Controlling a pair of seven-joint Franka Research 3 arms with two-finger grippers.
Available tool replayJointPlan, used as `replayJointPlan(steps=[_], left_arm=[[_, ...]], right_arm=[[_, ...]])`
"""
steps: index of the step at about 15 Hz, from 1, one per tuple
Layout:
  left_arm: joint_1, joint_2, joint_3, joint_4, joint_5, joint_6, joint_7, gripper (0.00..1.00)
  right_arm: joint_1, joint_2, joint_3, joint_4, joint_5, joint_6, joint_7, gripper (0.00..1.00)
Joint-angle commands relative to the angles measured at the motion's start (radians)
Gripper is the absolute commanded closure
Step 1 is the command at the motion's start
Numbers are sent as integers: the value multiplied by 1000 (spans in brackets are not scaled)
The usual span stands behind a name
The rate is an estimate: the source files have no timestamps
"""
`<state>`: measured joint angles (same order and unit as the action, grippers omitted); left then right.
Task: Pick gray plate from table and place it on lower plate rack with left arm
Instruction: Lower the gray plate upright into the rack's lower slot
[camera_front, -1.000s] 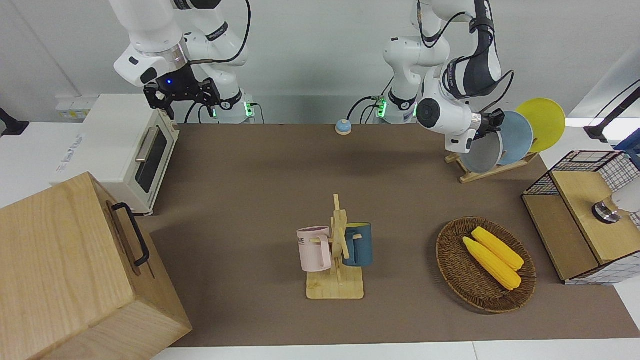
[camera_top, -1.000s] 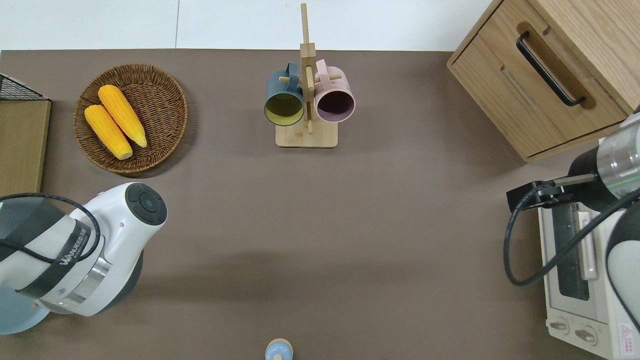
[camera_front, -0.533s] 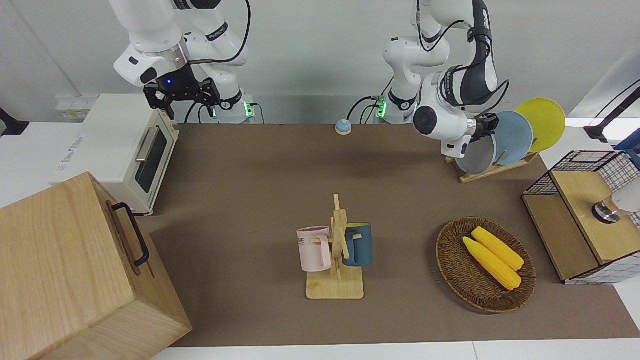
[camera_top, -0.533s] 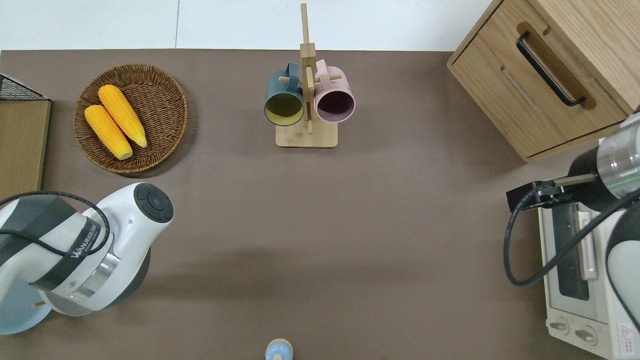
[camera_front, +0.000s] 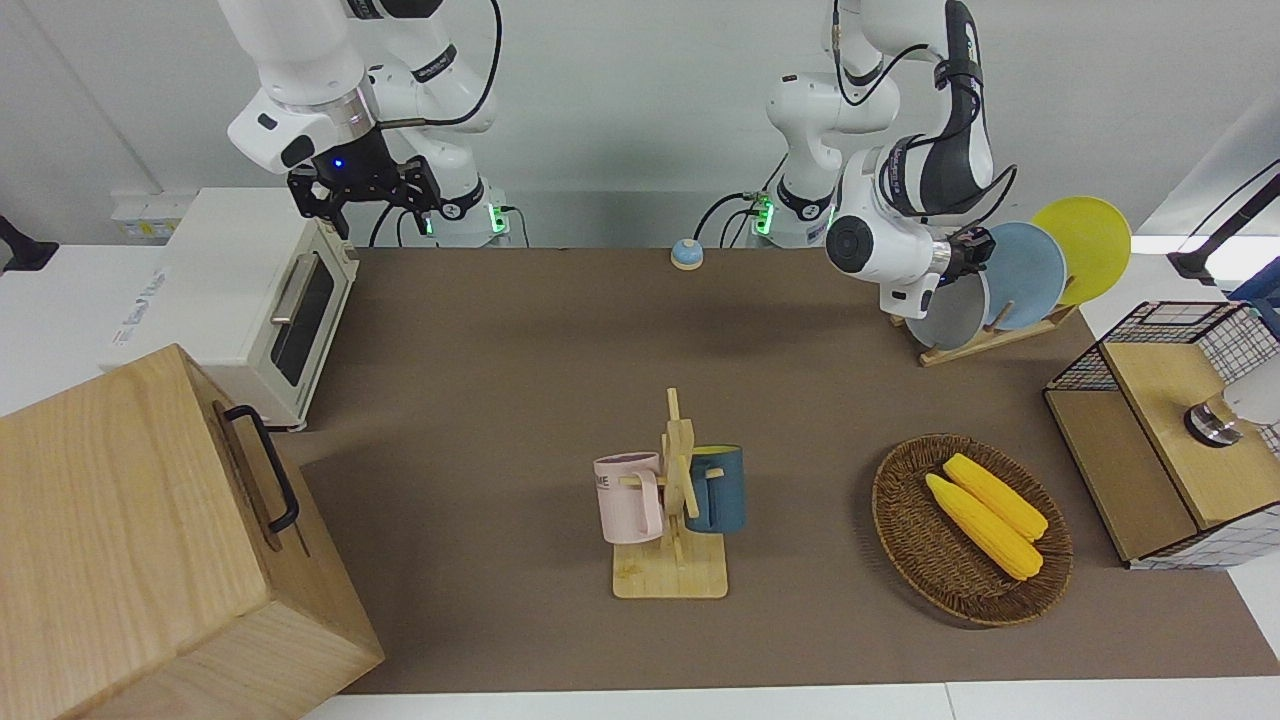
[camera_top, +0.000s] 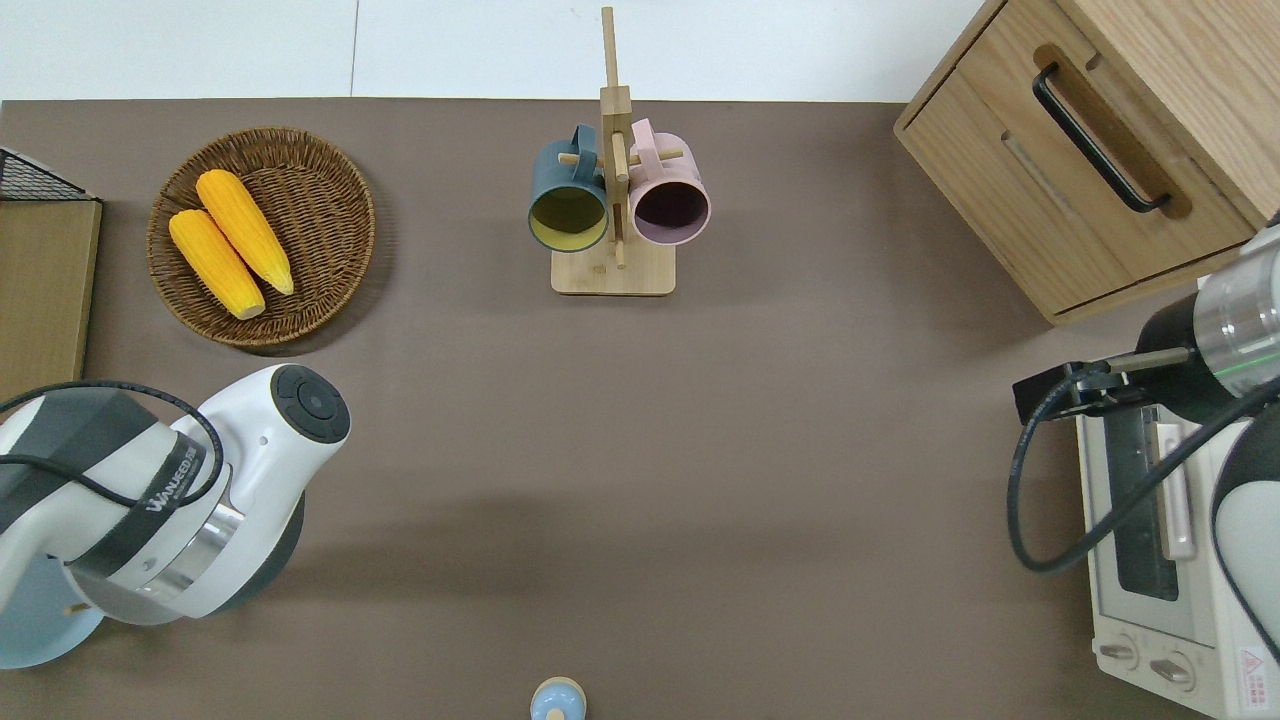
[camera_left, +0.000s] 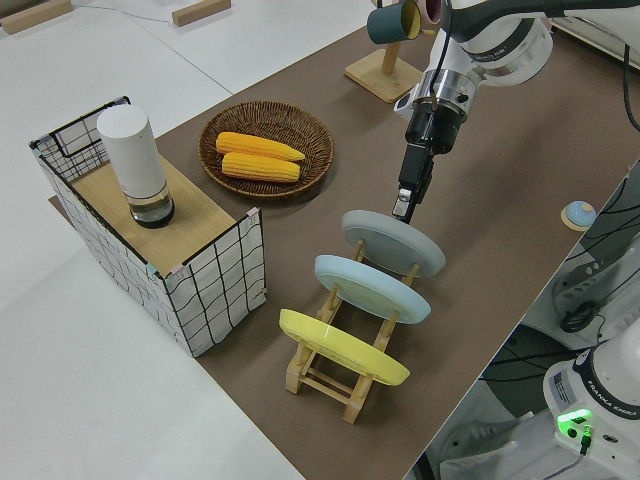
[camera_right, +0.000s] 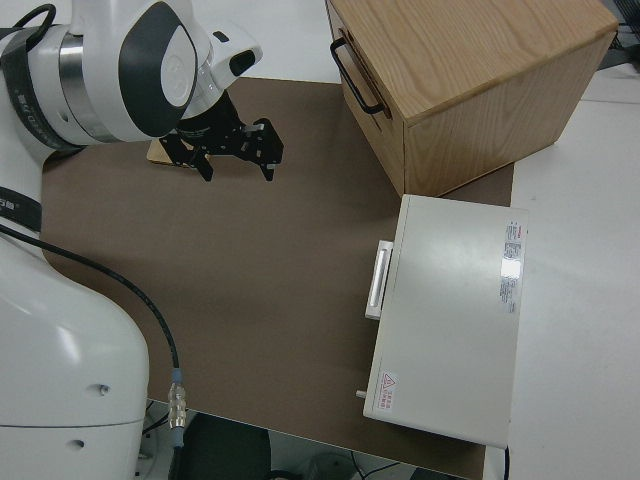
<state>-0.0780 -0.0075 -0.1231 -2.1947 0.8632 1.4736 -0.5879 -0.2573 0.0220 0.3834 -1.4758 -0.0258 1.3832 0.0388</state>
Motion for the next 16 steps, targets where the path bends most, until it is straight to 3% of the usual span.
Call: replayJointPlan(steps=[1,6,16], left_arm=[[-16,3,8,0,-12,1,19,108],[-14,-5,8,18,-44,2,74,30],[3,-26,34,295,-386,-2,388,15]], right_arm=[[-25,-2,22,8,-6,-12,12,17],[-25,-2,20,8,-6,-12,12,17],[-25,-2,22,8,-6,-12,12,17]])
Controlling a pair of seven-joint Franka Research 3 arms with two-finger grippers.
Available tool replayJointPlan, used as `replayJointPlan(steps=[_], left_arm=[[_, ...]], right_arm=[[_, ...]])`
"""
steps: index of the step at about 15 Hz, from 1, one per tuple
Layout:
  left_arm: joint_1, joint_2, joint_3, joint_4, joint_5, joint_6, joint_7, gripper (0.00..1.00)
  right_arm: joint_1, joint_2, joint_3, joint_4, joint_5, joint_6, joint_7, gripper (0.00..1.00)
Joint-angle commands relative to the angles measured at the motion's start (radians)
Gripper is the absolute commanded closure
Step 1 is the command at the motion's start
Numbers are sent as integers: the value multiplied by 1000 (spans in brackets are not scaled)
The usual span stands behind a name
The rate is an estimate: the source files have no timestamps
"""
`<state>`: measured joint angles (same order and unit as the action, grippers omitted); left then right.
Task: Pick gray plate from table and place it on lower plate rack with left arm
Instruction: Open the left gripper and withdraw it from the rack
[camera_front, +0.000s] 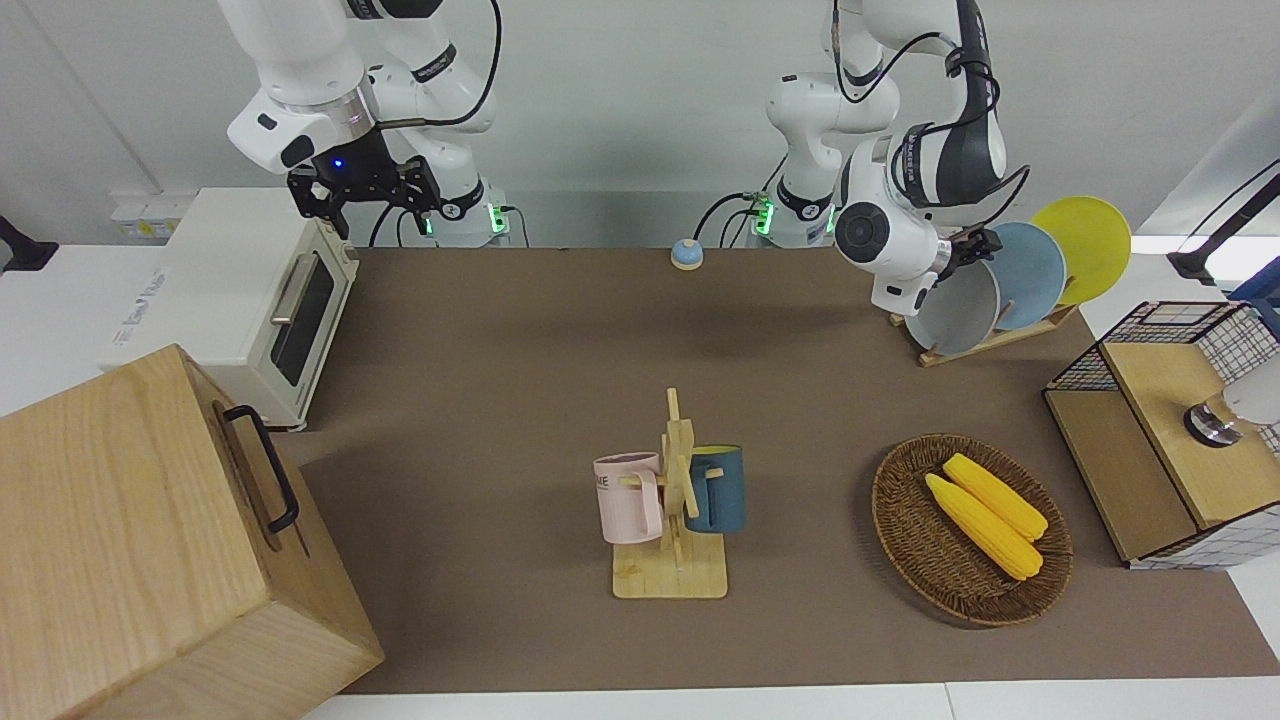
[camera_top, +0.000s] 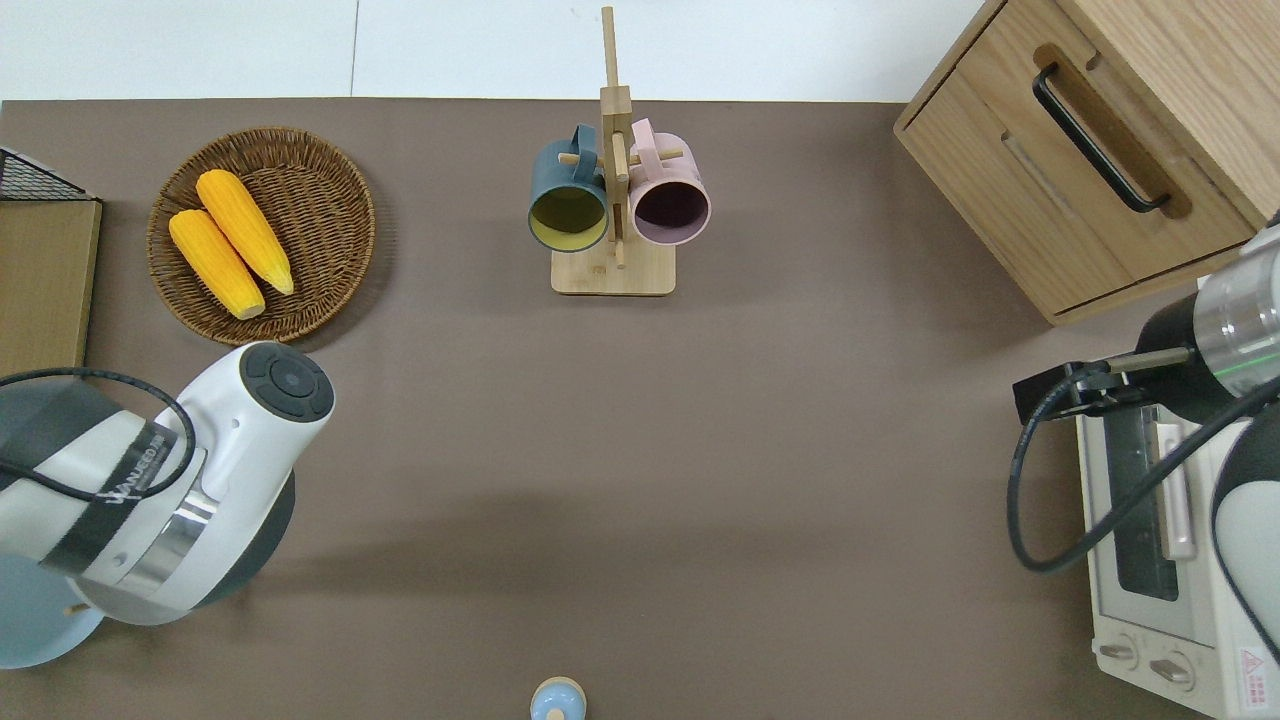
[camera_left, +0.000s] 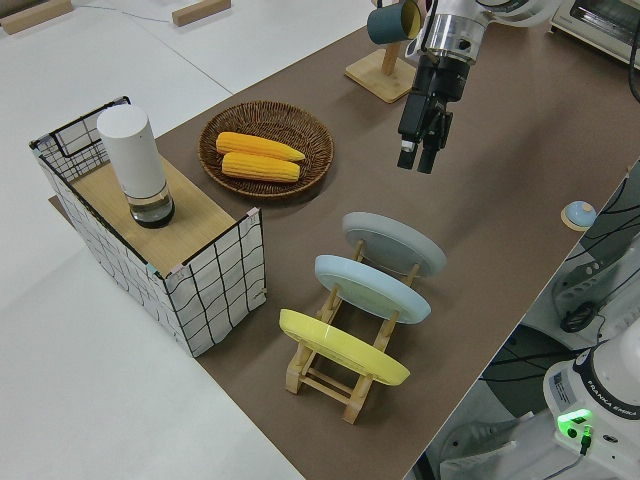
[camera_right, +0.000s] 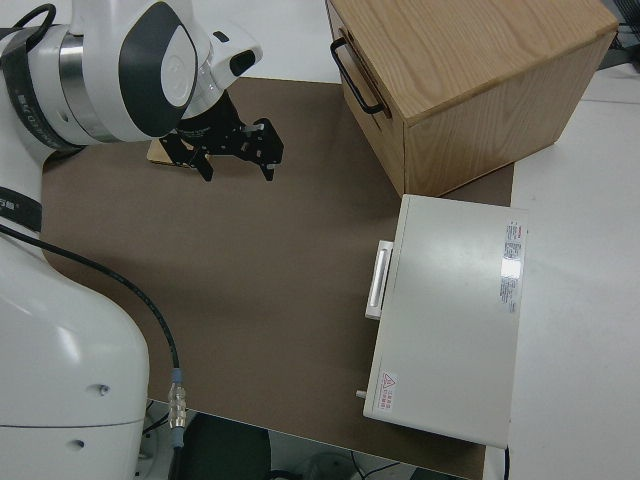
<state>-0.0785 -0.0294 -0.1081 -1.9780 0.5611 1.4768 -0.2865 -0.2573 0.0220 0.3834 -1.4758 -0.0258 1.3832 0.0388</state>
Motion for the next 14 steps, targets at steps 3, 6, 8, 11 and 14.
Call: replayJointPlan(steps=[3,6,8,11,14], left_arm=[[6,-4,50,155,-193,-4,147,13],[8,-4,76,244,-305,-4,191,11],[8,-4,97,281,-384,-3,217,9],[8,-6,111,341,-473,-4,231,9],[8,-9,111,361,-509,-4,263,7]], right_arm=[[-25,-2,22,6,-6,-12,12,17],[-25,-2,22,8,-6,-12,12,17],[-25,-4,22,6,-6,-12,12,17],[-25,-2,22,8,-6,-12,12,17],[-25,-2,22,8,-6,-12,12,17]])
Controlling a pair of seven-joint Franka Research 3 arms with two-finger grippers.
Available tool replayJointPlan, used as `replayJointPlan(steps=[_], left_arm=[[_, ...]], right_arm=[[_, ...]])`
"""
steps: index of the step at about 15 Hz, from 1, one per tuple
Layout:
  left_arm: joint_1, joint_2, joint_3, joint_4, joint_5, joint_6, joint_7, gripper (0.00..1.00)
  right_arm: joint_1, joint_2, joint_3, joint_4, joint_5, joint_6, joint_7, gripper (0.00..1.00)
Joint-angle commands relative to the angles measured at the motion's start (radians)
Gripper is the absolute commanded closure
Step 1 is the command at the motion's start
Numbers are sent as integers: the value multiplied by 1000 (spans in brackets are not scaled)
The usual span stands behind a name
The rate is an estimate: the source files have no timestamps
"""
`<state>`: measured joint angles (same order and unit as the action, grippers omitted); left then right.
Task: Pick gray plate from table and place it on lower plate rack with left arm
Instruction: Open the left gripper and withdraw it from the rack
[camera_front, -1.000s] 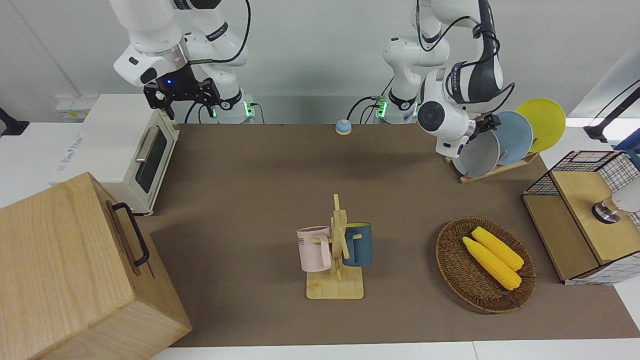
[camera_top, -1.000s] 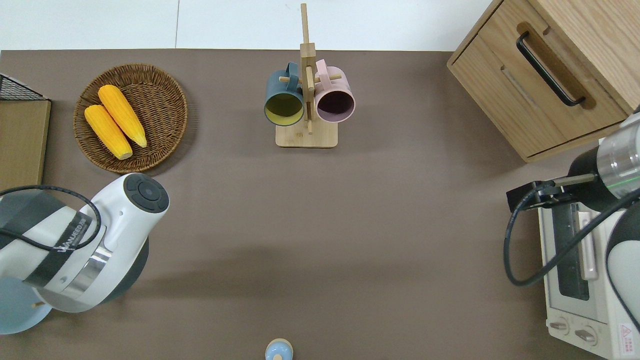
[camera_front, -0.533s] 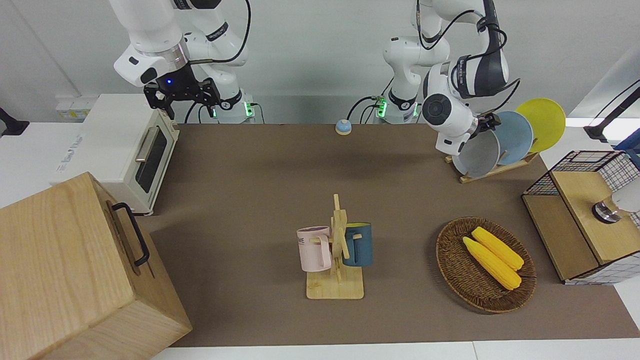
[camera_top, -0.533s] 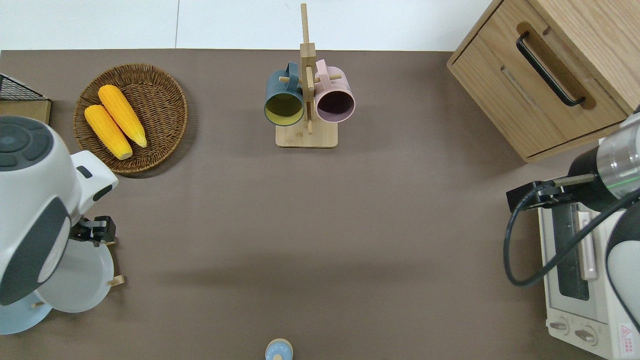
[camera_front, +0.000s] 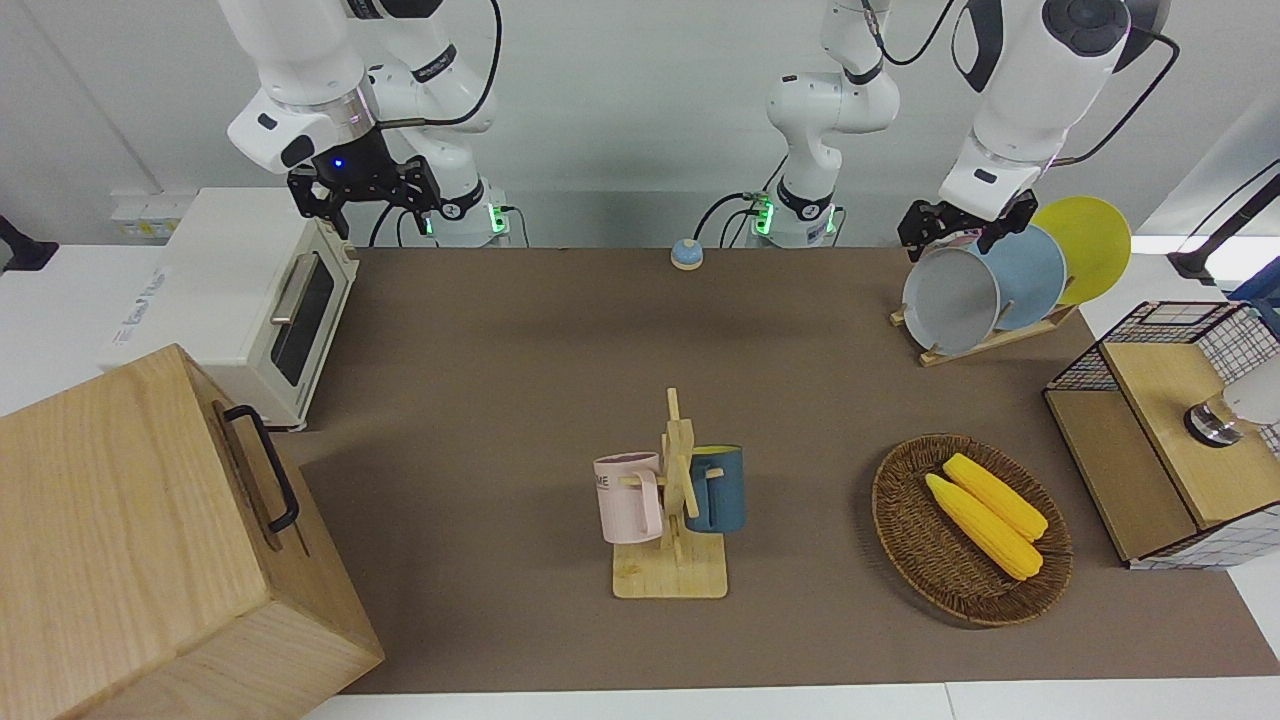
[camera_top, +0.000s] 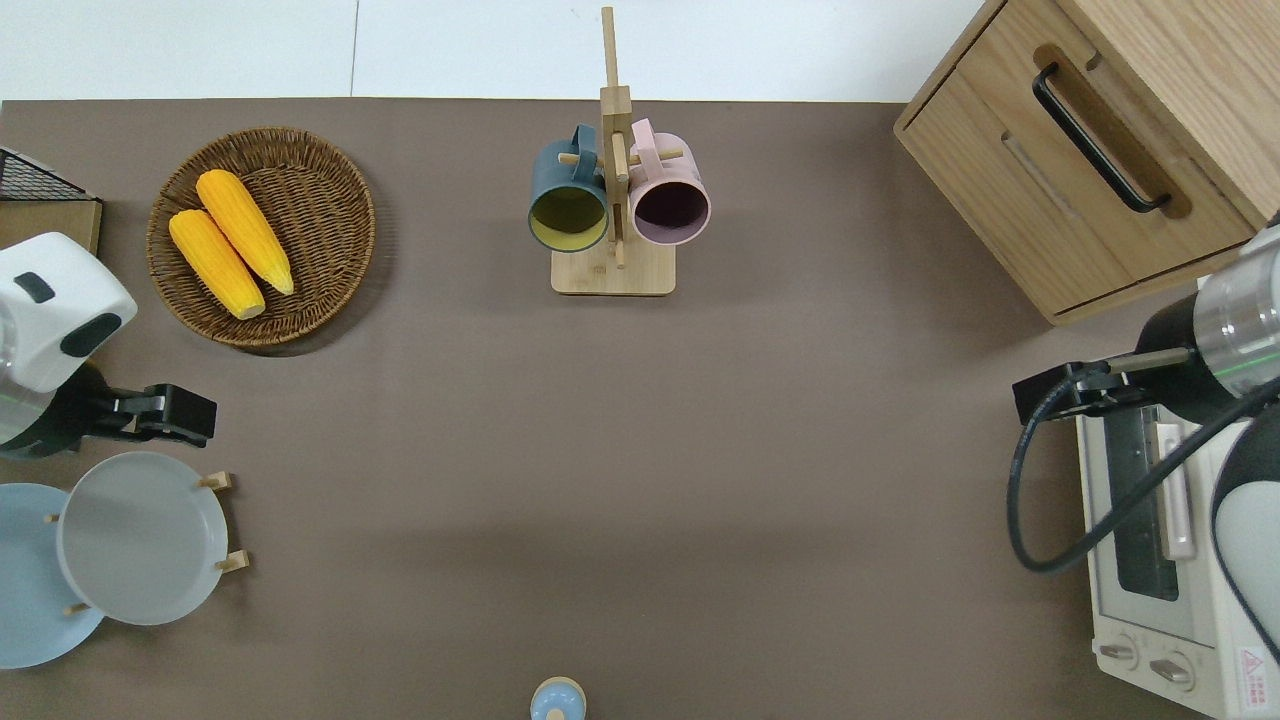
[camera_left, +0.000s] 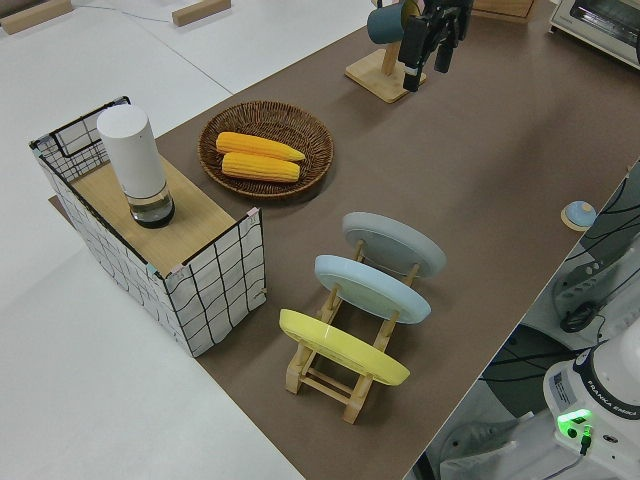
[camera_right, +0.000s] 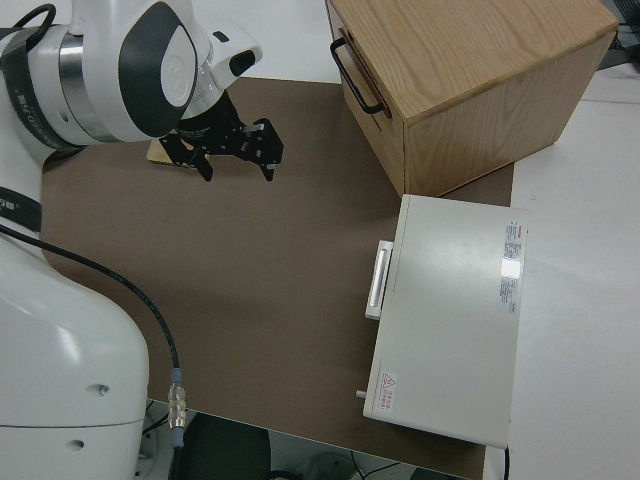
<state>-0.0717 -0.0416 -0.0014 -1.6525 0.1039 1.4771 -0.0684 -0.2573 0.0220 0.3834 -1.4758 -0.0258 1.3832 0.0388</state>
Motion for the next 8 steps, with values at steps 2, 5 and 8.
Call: replayJointPlan(steps=[2,5,8], left_arm=[[3,5,20,59,-105,-4,116,7],[1,5,44,66,-135,-4,200,7],[0,5,40,66,-130,-4,202,7]], right_arm=[[-25,-2,20,8,-6,-12,12,17],[-25,-2,22,8,-6,-12,12,17],[-25,-2,20,8,-6,-12,12,17]])
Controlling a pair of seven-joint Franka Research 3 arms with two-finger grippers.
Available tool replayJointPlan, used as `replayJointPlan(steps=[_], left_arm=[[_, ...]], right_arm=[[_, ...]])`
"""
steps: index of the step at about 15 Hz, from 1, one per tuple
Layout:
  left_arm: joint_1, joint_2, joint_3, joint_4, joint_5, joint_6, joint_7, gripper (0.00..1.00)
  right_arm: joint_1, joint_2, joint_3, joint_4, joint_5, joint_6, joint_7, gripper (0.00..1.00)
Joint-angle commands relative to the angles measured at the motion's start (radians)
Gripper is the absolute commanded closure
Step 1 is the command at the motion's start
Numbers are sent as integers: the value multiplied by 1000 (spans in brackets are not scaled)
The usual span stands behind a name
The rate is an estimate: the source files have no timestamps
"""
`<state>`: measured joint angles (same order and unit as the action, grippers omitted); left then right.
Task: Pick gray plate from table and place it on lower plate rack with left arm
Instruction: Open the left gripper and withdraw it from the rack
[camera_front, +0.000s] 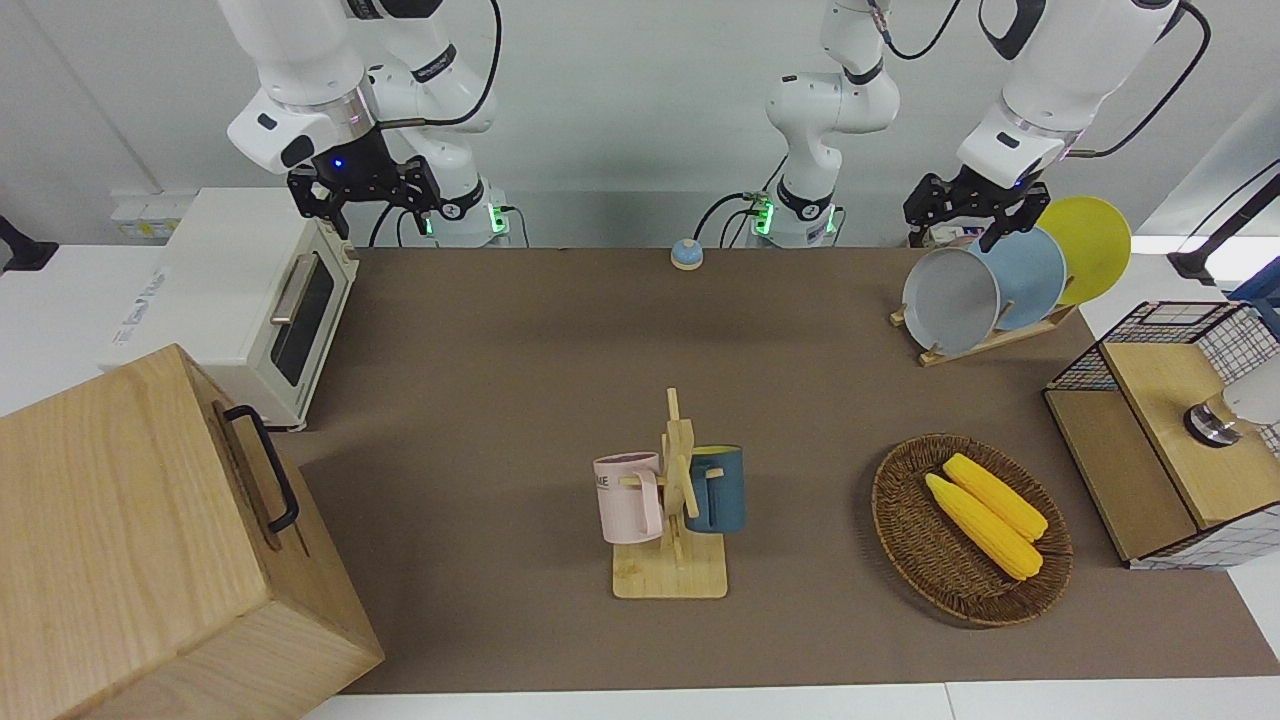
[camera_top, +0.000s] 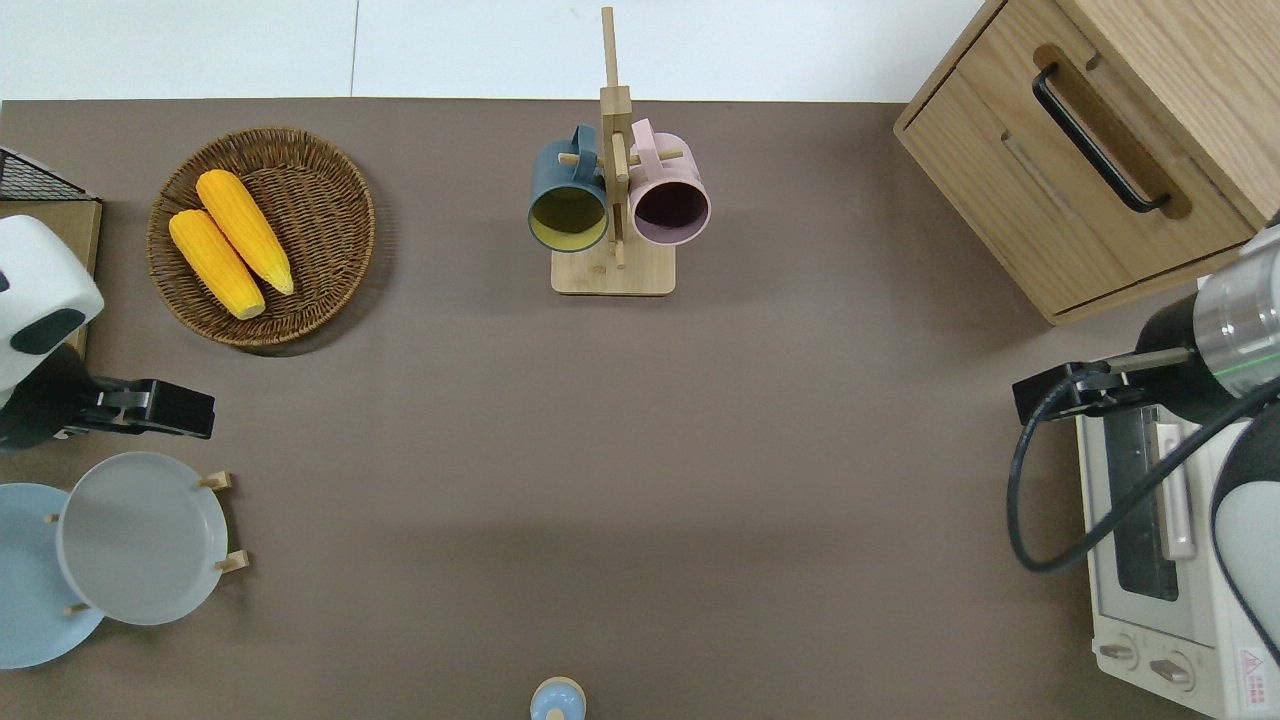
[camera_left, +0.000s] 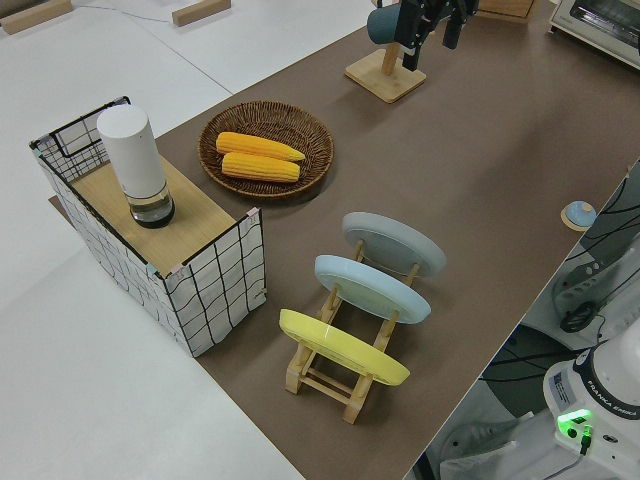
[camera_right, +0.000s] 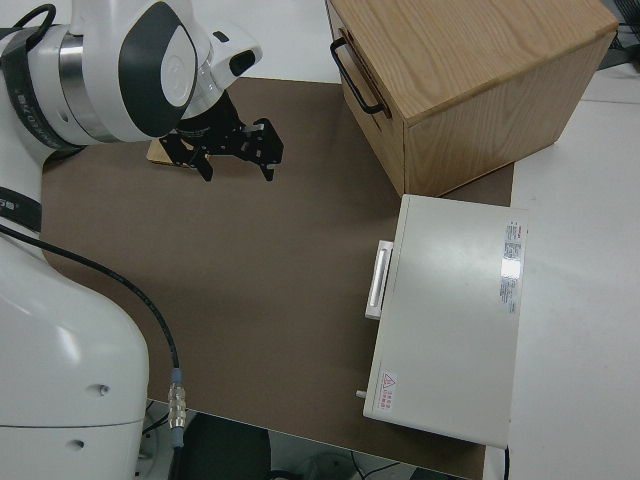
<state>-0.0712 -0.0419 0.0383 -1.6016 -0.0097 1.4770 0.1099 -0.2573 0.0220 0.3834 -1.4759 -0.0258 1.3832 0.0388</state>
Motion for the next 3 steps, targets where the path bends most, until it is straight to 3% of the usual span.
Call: replayJointPlan(steps=[1,3], left_arm=[[-2,5,0,16,-19,-4,24,7],[-1,5,0,16,-21,-4,24,7]], right_arm=[[-25,-2,22,8,-6,-12,12,17],[-25,-2,20,8,-6,-12,12,17]])
